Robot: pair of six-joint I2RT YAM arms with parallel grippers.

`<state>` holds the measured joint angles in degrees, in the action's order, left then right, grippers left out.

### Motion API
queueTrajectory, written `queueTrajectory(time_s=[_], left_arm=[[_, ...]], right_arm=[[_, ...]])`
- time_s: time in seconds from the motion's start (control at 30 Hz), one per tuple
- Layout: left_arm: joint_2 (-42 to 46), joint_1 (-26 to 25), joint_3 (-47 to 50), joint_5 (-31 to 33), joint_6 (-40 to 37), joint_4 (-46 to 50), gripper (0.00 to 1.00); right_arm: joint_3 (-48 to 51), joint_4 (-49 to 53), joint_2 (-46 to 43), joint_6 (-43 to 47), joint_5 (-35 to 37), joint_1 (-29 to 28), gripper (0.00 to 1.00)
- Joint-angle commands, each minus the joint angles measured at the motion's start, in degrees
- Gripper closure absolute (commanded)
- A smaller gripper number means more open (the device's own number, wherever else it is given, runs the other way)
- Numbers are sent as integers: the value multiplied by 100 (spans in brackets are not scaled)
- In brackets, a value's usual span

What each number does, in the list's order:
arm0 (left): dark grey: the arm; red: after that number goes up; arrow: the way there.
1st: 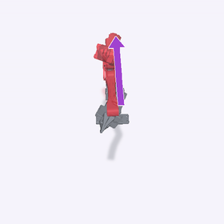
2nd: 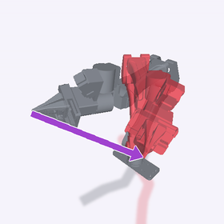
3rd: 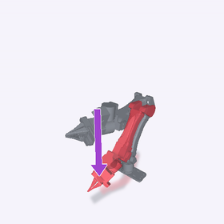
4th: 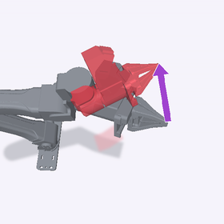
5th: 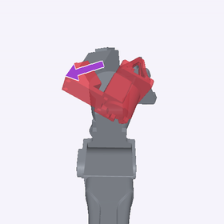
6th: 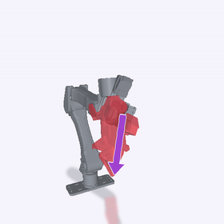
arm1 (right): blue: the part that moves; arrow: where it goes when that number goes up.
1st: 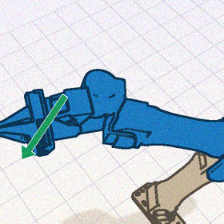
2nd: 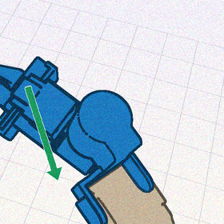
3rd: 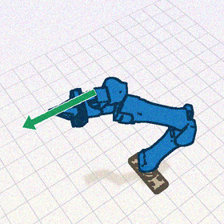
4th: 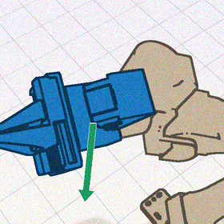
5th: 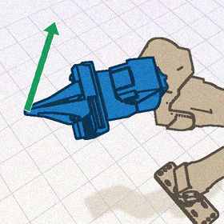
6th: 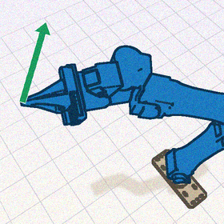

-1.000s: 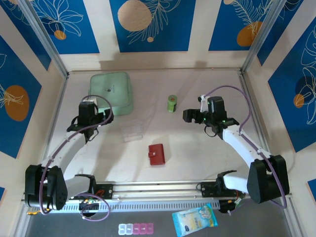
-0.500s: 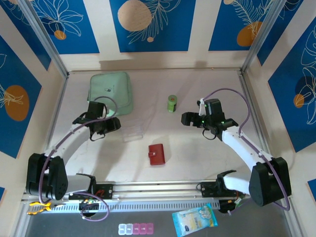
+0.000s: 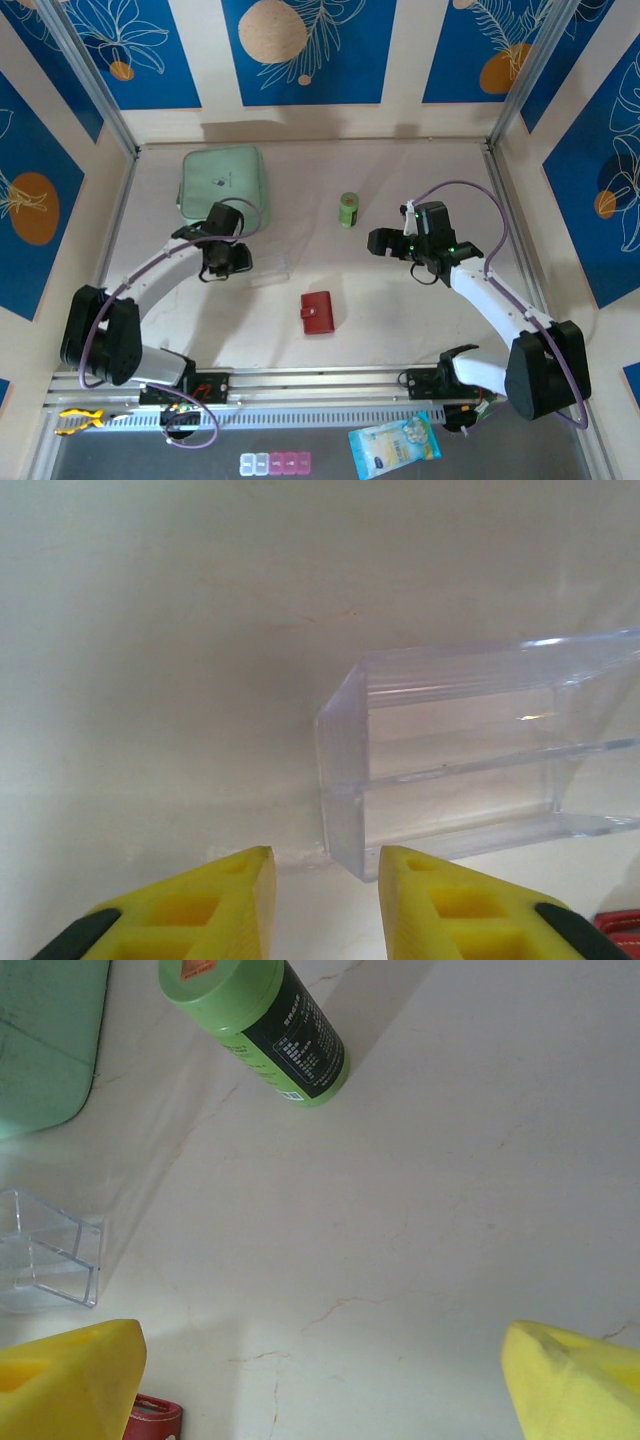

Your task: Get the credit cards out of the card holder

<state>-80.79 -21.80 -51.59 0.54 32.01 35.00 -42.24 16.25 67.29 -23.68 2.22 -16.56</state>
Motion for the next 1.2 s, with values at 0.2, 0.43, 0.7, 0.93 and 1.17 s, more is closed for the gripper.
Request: queueTrajectory(time_s=[0.2, 0.43, 0.7, 0.93, 1.17], left_arm=[[-369, -181, -242, 148, 241, 6, 79], [-555, -245, -312, 183, 245, 16, 86], [-687, -338, -406, 234, 261, 41, 89], [-752, -412, -493, 332, 288, 108, 82], [-721, -506, -647, 341, 330, 143, 83]], right_arm=[[74, 80, -40, -57, 21, -46, 8], [106, 71, -40, -60, 0, -45, 8], [133, 88, -42, -49, 7, -37, 8], [177, 106, -98, -42, 10, -40, 8], [205, 128, -232, -19, 16, -25, 8]])
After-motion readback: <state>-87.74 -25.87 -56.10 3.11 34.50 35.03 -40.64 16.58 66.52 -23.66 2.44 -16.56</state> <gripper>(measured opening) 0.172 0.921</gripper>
